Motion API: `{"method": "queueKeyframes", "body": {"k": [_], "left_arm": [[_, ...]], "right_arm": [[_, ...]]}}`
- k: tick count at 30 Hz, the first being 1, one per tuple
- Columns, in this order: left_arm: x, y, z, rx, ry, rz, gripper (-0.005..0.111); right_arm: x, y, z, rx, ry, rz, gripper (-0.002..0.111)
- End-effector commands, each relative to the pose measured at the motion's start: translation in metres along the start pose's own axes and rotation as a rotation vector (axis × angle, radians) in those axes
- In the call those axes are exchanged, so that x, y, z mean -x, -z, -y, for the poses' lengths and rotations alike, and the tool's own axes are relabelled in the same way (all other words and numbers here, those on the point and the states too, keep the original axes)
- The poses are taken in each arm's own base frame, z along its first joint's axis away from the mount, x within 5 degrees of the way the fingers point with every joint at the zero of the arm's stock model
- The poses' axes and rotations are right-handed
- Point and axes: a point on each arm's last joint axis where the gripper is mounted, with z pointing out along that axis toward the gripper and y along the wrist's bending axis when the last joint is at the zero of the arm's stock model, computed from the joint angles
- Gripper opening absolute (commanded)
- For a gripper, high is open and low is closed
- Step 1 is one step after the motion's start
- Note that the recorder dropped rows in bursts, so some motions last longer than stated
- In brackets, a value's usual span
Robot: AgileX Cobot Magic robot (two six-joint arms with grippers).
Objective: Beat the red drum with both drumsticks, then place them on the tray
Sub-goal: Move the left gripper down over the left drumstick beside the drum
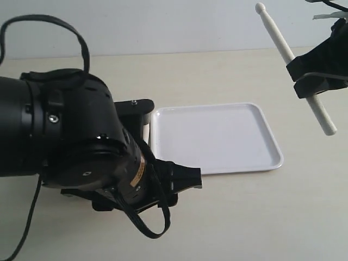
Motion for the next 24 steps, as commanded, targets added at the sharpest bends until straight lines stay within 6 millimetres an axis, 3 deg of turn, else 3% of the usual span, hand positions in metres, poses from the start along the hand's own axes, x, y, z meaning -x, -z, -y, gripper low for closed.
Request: {"method": "queueKeyframes", "body": {"k": [1, 19, 24], "left_arm": [[-0.003, -0.010, 0.002, 0.016, 0.051, -0.005, 0.060], [-0.003, -0.041, -0.004, 0.161, -0.048, -0.009, 0.060], [0.005, -0.049, -0.007, 0.153, -0.001, -0.001, 0.060]], "right_arm": [[0.002, 0.003, -0.001, 0.002, 0.013, 0.017, 0.000], [0.000, 0.003, -0.003, 0.019, 0.018, 0.005, 0.000], [0.000, 0.003, -0.003, 0.019, 0.018, 0.005, 0.000]]}}
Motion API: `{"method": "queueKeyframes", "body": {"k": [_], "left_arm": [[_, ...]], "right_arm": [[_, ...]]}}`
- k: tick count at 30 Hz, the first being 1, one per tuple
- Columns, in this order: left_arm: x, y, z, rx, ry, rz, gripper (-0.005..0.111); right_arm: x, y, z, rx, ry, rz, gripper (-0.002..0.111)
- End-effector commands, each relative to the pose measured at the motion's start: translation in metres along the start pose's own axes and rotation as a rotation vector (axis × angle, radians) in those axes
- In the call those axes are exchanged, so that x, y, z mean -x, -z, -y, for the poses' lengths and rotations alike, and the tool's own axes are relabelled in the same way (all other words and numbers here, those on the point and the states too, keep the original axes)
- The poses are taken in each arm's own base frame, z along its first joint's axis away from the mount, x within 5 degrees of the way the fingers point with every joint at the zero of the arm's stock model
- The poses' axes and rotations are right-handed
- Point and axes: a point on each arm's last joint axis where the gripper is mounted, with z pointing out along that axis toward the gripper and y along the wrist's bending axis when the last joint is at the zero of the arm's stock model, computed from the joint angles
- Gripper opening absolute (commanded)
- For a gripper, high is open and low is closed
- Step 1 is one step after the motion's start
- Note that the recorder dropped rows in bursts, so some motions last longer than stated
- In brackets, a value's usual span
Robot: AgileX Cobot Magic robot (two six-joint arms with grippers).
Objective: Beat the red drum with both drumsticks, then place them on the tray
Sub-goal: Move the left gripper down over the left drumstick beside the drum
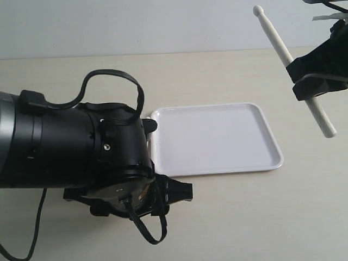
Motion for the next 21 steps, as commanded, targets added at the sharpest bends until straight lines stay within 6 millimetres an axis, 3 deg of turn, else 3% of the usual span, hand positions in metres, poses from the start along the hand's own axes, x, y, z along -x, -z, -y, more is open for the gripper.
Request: {"method": "queueKeyframes", "body": {"k": [1, 15, 21], "left_arm": [[0.009, -0.008, -0.002, -0.017, 0.038, 0.008, 0.060], [0.008, -0.034, 0.002, -0.005, 0.016, -0.013, 0.060], [0.019, -0.037, -0.006, 0.009, 0.046, -0.002, 0.059]], "right_arm": [[0.001, 0.003, -0.001, 0.001, 0.014, 0.015, 0.000], [0.001, 0.003, -0.001, 0.001, 0.024, 0.015, 0.000], [0.001, 0.003, -0.001, 0.002, 0.023, 0.011, 0.000]]}}
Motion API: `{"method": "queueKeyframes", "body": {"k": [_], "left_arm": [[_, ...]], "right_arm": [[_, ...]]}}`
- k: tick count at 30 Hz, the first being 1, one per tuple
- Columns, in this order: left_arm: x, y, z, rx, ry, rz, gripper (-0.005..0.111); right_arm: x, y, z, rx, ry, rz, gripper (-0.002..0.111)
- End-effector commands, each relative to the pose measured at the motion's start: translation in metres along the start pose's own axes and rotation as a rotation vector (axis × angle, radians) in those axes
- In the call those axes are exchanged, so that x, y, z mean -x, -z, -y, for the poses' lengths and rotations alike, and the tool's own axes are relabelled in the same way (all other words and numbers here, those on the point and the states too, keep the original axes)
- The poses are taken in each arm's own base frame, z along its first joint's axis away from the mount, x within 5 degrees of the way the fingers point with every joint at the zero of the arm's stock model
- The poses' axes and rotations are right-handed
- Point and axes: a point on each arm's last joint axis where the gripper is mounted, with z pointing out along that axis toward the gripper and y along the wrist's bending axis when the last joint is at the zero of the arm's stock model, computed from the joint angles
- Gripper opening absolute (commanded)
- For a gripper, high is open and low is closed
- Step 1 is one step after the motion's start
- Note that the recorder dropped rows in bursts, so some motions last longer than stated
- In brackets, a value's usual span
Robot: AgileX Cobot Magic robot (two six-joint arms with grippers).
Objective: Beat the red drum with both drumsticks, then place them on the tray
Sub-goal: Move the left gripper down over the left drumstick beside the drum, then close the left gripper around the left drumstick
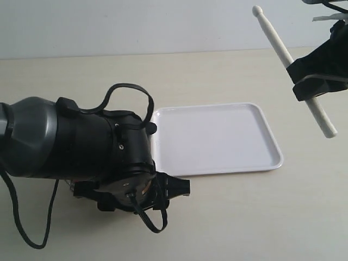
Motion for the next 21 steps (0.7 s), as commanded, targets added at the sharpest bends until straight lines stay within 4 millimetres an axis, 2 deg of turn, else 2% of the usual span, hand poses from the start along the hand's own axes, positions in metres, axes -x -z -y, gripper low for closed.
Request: {"method": "queueKeyframes", "body": {"k": [1, 8, 21], "left_arm": [[0.0074, -0.0021, -0.0069, 0.012, 0.030, 0.000, 0.059], [0.0079, -0.0021, -0.0021, -0.041, 0.034, 0.004, 0.043], [0.0057, -0.0073, -0.0037, -0.012, 0.021, -0.018, 0.042]], "right_arm": [[0.0013, 0.0035, -0.0012, 0.001, 0.012, 0.014, 0.000], [0.0013, 0.0035, -0.0010, 0.000, 0.013, 0.013, 0.000], [0.0015, 0.0035, -0.0010, -0.001, 0.019, 0.015, 0.000]]}}
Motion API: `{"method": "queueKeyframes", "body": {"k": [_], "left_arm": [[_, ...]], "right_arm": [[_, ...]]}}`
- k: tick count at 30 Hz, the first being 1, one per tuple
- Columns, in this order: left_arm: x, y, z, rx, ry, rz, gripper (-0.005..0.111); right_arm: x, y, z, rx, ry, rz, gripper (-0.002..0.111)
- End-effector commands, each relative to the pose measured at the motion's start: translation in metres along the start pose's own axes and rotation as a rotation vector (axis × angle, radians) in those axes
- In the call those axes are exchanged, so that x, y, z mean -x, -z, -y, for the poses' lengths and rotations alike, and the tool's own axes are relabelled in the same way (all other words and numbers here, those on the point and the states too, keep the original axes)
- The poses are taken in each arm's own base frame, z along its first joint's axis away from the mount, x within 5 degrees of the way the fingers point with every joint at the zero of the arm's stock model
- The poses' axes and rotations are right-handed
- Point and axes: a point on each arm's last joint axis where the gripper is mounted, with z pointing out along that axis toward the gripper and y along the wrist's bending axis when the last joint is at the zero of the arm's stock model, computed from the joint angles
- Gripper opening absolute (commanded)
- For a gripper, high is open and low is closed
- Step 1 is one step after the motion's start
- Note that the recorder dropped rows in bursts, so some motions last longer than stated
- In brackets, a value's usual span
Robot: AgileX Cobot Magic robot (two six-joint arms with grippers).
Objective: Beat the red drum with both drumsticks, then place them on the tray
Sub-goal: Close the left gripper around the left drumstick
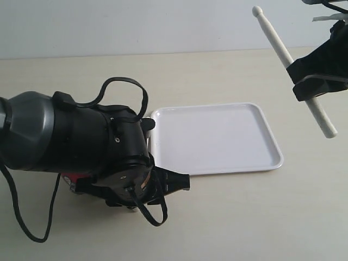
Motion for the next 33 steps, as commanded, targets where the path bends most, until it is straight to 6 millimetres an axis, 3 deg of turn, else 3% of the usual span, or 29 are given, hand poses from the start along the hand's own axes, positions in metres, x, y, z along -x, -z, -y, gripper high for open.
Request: {"method": "queueKeyframes", "body": {"k": [1, 33], "left_arm": [[-0.0024, -0.0050, -0.0020, 0.021, 0.003, -0.025, 0.042], [-0.0036, -0.0112, -0.0036, 0.036, -0.010, -0.051, 0.036]], "right_arm": [[0.0016, 0.0035, -0.0010, -0.001, 0.022, 0.017, 0.000], [0.0020, 0.0035, -0.0009, -0.002, 0.021, 0.021, 0.000]]}}
